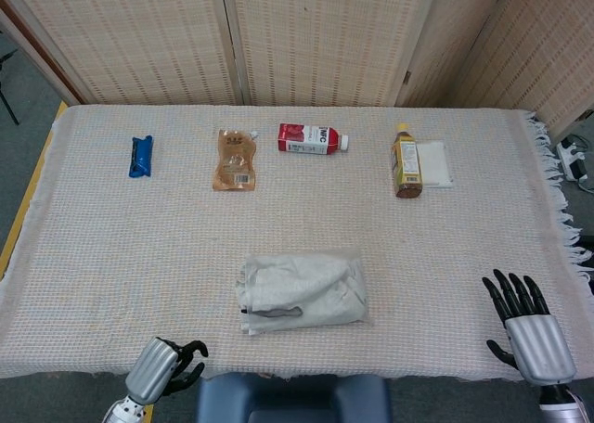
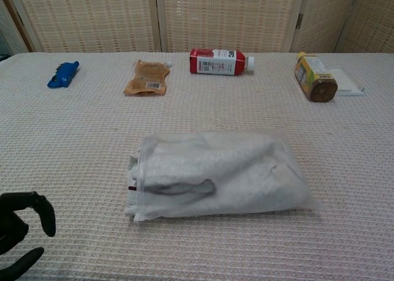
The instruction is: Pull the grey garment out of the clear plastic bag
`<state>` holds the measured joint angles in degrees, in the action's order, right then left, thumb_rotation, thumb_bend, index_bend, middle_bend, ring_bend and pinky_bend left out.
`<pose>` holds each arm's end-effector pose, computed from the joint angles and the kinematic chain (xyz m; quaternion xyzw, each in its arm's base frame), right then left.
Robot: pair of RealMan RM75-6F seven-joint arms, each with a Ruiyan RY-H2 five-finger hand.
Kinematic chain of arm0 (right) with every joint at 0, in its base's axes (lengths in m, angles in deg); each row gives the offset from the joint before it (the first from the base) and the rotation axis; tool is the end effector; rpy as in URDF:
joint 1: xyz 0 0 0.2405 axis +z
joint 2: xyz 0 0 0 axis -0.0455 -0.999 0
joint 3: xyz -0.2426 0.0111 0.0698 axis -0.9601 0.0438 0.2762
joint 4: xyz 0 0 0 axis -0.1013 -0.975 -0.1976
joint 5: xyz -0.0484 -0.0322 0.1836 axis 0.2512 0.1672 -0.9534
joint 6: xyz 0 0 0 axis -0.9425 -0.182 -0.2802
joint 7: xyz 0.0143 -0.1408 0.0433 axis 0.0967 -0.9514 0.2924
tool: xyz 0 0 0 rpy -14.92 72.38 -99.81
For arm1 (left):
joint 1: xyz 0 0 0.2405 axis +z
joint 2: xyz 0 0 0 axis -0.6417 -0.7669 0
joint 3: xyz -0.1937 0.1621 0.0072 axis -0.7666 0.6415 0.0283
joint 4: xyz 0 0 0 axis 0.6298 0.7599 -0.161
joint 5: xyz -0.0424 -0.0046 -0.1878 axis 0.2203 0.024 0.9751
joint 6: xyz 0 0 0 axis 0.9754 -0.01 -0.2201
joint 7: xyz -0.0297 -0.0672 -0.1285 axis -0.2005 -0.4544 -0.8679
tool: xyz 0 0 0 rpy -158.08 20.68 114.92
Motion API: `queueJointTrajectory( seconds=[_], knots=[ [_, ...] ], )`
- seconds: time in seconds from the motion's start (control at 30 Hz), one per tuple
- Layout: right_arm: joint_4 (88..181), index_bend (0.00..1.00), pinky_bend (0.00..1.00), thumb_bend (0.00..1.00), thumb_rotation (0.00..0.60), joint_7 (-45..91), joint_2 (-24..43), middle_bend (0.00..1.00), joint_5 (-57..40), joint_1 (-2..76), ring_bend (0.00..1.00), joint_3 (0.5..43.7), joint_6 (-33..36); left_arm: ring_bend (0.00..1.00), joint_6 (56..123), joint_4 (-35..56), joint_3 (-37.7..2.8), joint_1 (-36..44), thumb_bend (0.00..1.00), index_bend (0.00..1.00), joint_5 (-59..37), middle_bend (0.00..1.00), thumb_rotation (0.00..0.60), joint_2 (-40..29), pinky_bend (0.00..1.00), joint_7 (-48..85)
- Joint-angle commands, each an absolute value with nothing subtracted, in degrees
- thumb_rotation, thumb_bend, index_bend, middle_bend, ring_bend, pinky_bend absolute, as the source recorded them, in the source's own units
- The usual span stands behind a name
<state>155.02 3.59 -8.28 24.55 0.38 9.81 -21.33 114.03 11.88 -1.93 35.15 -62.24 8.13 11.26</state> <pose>-0.2914 -0.1286 0.1461 0.6722 -0.3247 0.2995 0.5941 -0.2275 0.1291 -0.0080 -0.6760 -0.3953 -0.5266 0.3308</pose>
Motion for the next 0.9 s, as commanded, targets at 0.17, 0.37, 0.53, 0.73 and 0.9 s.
queueJointTrajectory(
  seconds=[0.17, 0.37, 0.53, 0.73, 0.9],
  knots=[
    [155.05, 0.0, 0.0, 0.09, 0.6, 2.34, -7.48, 0.0, 23.61, 0.95, 0.0, 9.92, -20.11, 1.0, 116.2, 21.55, -4.06, 34.09, 0.44, 0.54, -61.09, 1.0, 0.6, 17.84, 1.0, 13.35],
    [155.26, 0.0, 0.0, 0.09, 0.6, 2.51, -7.55, 0.0, 22.9, 1.2, 0.0, 10.1, -19.84, 1.0, 115.9, 28.17, -4.52, 32.67, 0.35, 0.54, -59.88, 1.0, 0.6, 24.15, 1.0, 13.26],
    [155.53, 0.0, 0.0, 0.08, 0.6, 3.4, -8.06, 0.0, 22.91, 1.28, 0.0, 9.95, -19.94, 1.0, 116.18, 33.64, -5.12, 31.14, 0.33, 0.54, -58.87, 1.0, 0.6, 28.41, 1.0, 12.34],
    [155.72, 0.0, 0.0, 0.08, 0.6, 4.24, -8.54, 0.0, 22.66, 1.42, 0.0, 9.93, -19.9, 1.0, 117.39, 38.18, -5.56, 30.01, 0.33, 0.53, -57.5, 1.0, 0.6, 31.1, 1.0, 11.01],
    [155.94, 0.0, 0.0, 0.08, 0.6, 4.34, -8.8, 0.0, 22.62, 1.62, 0.0, 9.66, -19.45, 1.0, 117.69, 40.97, -5.77, 29.09, 0.37, 0.53, -56.23, 1.0, 0.6, 32.96, 1.0, 9.98]
  ],
)
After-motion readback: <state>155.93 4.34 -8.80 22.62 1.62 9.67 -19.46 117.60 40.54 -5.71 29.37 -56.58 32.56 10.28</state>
